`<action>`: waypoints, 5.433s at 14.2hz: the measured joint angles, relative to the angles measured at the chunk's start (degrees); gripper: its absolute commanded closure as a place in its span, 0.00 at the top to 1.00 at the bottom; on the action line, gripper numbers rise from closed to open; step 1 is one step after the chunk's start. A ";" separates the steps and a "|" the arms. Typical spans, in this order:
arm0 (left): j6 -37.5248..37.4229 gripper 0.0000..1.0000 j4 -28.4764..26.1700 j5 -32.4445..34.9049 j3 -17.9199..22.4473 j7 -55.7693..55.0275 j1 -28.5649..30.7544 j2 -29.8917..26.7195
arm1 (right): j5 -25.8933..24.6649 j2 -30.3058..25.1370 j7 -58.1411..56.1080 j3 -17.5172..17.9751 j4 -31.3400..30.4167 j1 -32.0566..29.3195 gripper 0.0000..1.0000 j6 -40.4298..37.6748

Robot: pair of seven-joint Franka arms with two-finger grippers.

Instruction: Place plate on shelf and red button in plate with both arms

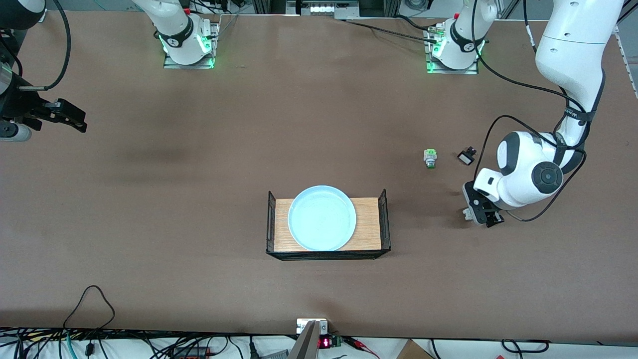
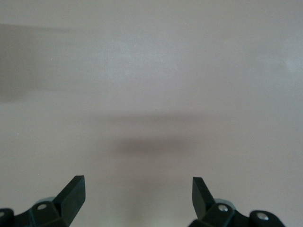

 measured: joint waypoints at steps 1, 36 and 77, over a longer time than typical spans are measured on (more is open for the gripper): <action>0.58 0.84 0.00 0.00 0.00 0.79 0.19 0.34 | 0.00 0.00 0.00 0.00 0.00 0.00 1.00 -0.35; -36.12 0.24 39.54 0.95 -16.10 -88.16 -21.92 0.75 | 0.46 -0.02 -0.24 -1.24 0.26 0.14 1.00 -3.76; -64.62 1.00 49.80 5.47 -8.38 -89.06 -18.73 -2.60 | 0.46 -0.03 -0.20 -1.55 1.59 0.07 1.00 -3.80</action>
